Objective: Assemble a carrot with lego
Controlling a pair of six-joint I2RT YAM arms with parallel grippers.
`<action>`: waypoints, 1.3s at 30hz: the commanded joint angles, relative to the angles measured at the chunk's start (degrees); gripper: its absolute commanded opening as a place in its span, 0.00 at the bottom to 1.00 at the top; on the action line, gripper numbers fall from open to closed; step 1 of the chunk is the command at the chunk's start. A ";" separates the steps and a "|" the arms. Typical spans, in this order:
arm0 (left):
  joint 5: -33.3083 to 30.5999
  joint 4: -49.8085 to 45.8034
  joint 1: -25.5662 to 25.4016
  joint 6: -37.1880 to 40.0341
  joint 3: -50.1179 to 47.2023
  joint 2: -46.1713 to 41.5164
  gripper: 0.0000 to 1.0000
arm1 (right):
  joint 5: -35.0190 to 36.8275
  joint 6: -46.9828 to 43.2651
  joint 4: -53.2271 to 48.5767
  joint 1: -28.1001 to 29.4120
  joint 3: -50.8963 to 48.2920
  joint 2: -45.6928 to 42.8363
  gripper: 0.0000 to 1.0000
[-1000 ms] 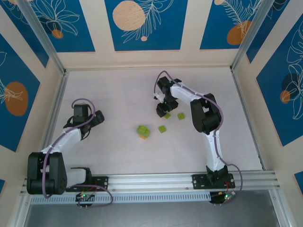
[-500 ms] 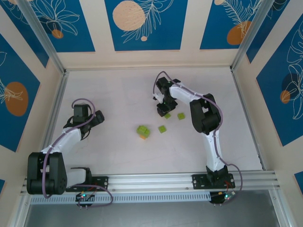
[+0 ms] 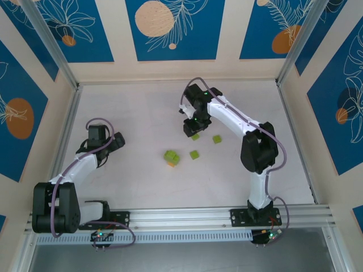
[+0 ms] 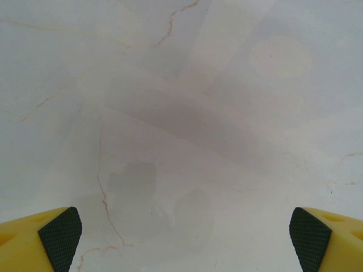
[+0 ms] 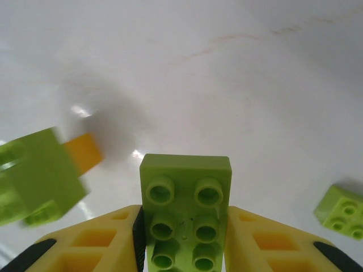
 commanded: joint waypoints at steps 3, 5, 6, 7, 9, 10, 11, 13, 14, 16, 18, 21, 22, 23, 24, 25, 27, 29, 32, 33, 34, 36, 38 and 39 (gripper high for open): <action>0.51 0.21 0.96 -0.66 -0.30 -0.28 0.97 | -3.42 1.06 -6.49 6.87 3.92 -0.49 0.38; 0.50 0.12 0.93 -0.75 -0.33 -0.54 0.97 | -3.35 1.09 -7.30 8.83 5.64 0.58 0.38; 0.51 0.11 0.91 -0.73 -0.36 -0.62 0.97 | -3.10 1.07 -7.74 9.75 6.63 1.30 0.38; 0.50 0.02 0.91 -0.75 -0.25 -0.67 0.97 | -2.88 1.06 -8.16 10.53 7.43 2.00 0.38; 0.51 -0.22 0.94 -0.70 -0.29 -0.95 0.97 | -2.14 0.73 -8.78 11.71 8.95 3.52 0.38; 0.52 -0.29 0.95 -0.75 -0.35 -1.13 0.97 | -1.95 0.64 -8.97 12.10 9.52 4.15 0.38; 0.42 -0.40 0.95 -0.75 -0.42 -1.28 0.97 | -1.70 0.38 -9.14 12.51 9.97 4.75 0.38; 0.33 -0.49 0.95 -0.70 -0.54 -1.55 0.97 | -1.72 0.13 -9.40 12.97 10.73 5.71 0.38; 0.26 -0.45 0.95 -0.70 -0.52 -1.59 0.97 | -1.64 -0.07 -9.56 13.22 11.11 6.17 0.38; 0.24 -0.43 0.96 -0.59 -0.50 -1.52 0.97 | -1.52 -0.55 -9.69 13.51 11.45 6.93 0.38; 0.24 -0.33 0.96 -0.66 -0.53 -1.42 0.97 | -1.54 -1.03 -9.87 13.64 11.43 7.39 0.38; 0.24 -0.23 0.95 -0.64 -0.64 -1.33 0.97 | -1.69 -1.70 -9.62 13.73 10.99 7.70 0.38; 0.17 -0.24 0.94 -0.61 -0.60 -1.24 0.97 | -1.79 -1.75 -9.54 13.68 10.82 7.81 0.38; 0.15 -0.31 0.95 -0.66 -0.53 -1.16 0.97 | -1.96 -1.84 -9.52 13.78 10.71 7.87 0.38; 0.16 -0.22 0.95 -0.66 -0.63 -1.16 0.97 | -2.20 -1.95 -9.42 13.81 10.62 7.96 0.38; 0.15 -0.15 0.95 -0.66 -0.54 -1.15 0.97 | -2.36 -2.10 -9.41 13.85 10.60 7.96 0.38; 0.15 -0.21 0.95 -0.61 -0.47 -1.16 0.97 | -2.91 -2.31 -9.18 13.87 10.19 8.13 0.38; 0.15 -0.22 0.95 -0.61 -0.47 -1.15 0.97 | -3.21 -2.52 -9.25 14.07 9.92 8.24 0.38; 0.16 -0.27 0.93 -0.65 -0.55 -1.16 0.97 | -3.58 -2.89 -9.17 14.34 9.14 8.24 0.38; 0.15 -0.29 0.95 -0.62 -0.59 -1.11 0.97 | -3.80 -3.10 -9.04 14.41 8.76 8.23 0.38; 0.15 -0.27 0.95 -0.62 -0.54 -1.17 0.97 | -3.91 -3.15 -8.97 14.43 8.49 8.14 0.38; 0.15 -0.19 0.97 -0.63 -0.52 -1.11 0.97 | -4.05 -3.50 -8.99 14.52 8.03 8.07 0.38; 0.17 -0.22 0.95 -0.66 -0.54 -1.11 0.97 | -4.09 -3.69 -8.97 14.51 7.59 8.05 0.38; 0.11 -0.19 0.95 -0.66 -0.51 -1.09 0.97 | -4.25 -3.86 -8.99 14.45 7.42 7.97 0.38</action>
